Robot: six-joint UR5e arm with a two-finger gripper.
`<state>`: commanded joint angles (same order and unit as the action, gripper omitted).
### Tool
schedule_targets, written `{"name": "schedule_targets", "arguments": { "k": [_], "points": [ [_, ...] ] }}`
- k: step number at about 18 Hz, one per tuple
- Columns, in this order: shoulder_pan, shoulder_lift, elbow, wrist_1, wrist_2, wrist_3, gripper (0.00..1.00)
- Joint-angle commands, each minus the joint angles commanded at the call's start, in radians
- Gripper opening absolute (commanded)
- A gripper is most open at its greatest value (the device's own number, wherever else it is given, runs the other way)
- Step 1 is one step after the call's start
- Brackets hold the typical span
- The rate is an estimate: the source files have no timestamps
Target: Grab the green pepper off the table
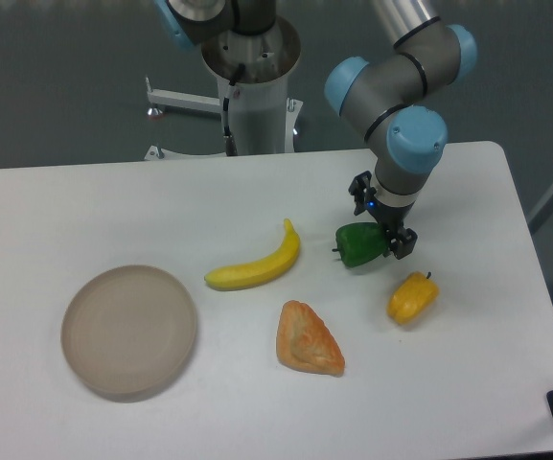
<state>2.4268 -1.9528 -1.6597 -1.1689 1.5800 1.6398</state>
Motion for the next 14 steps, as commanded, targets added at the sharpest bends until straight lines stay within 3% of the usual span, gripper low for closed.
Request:
{"name": "schedule_targets", "arguments": {
  "k": [11, 14],
  "points": [
    [-0.009, -0.003, -0.02, 0.006, -0.003, -0.006, 0.99],
    [-0.009, -0.005, -0.018, 0.018, -0.005, -0.006, 0.76]
  ]
}}
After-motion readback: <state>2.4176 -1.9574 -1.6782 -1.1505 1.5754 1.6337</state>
